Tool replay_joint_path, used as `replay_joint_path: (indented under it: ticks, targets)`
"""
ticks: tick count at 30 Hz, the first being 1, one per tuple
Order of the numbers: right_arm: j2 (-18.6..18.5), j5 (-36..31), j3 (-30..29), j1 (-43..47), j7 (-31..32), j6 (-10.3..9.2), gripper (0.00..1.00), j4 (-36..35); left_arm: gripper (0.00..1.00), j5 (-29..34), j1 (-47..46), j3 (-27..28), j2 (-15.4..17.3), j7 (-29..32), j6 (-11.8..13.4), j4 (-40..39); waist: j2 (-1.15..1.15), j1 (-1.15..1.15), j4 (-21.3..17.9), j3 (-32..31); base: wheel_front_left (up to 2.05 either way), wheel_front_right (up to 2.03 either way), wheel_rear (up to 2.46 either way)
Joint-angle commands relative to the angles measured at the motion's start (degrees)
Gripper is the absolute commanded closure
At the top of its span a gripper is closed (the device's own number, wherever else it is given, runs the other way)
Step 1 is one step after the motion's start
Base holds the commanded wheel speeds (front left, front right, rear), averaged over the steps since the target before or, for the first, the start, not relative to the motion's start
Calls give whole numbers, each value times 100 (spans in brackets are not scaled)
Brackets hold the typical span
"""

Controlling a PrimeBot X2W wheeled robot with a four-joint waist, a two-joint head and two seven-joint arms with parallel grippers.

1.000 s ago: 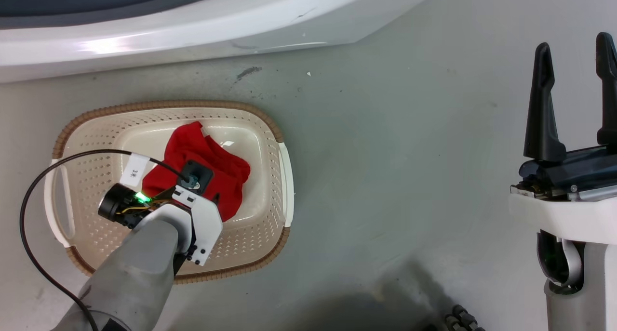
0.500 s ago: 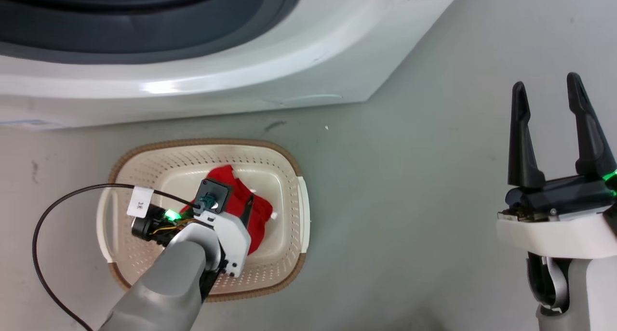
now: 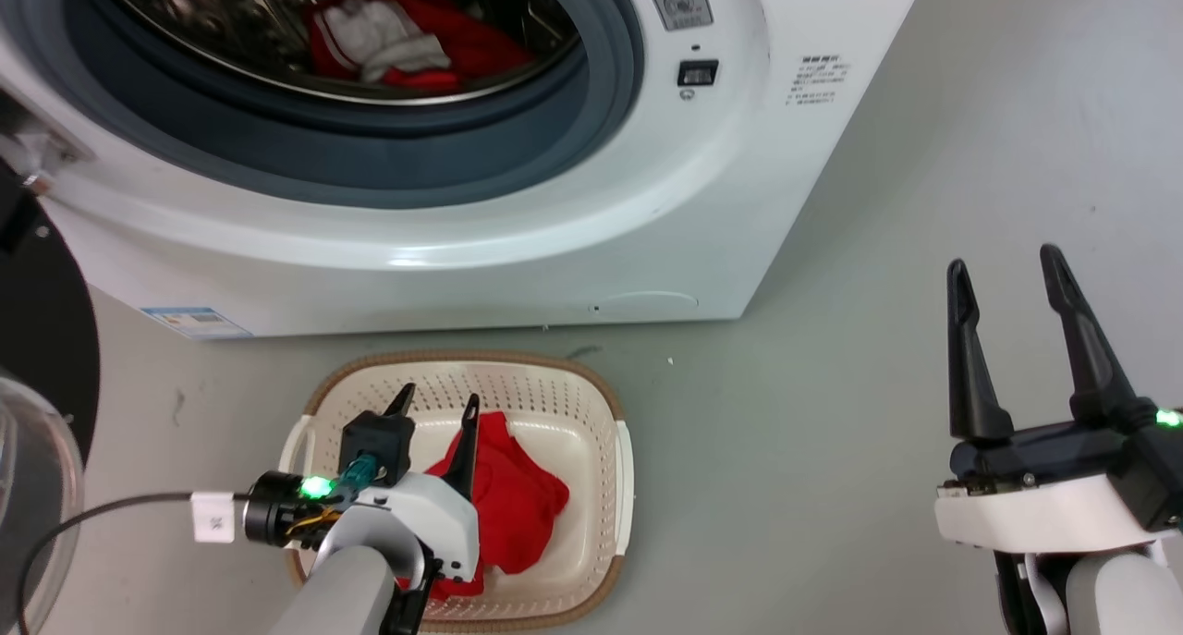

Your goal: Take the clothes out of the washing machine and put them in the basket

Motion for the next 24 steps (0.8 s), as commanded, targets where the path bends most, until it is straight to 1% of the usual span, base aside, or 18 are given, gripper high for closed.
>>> replay_joint_path:
  ticks: [1,7,14,19,24]
  targets:
    - [7,-8,-8,108,-12,-4,0,17,0,75,157,135,-14,-14,39,-123,0,1,111,-288,0,0,0]
    - [6,-11,-25,406,-11,-4,0,72,0,609,808,873,-136,-15,33,-1032,0,1,195,-736,0,0,0]
    - [7,0,-6,689,-12,-4,0,130,0,1192,1314,1432,-336,-15,21,-1948,0,1,241,-1118,0,0,0]
    - [7,20,-7,784,-12,-4,0,135,0,1419,1590,1888,-538,-15,100,-2597,0,1,227,-1253,0,0,0]
    - [7,17,-25,840,-12,-4,0,107,0,1622,1788,2167,-708,-15,54,-3068,0,1,212,-1288,0,0,0]
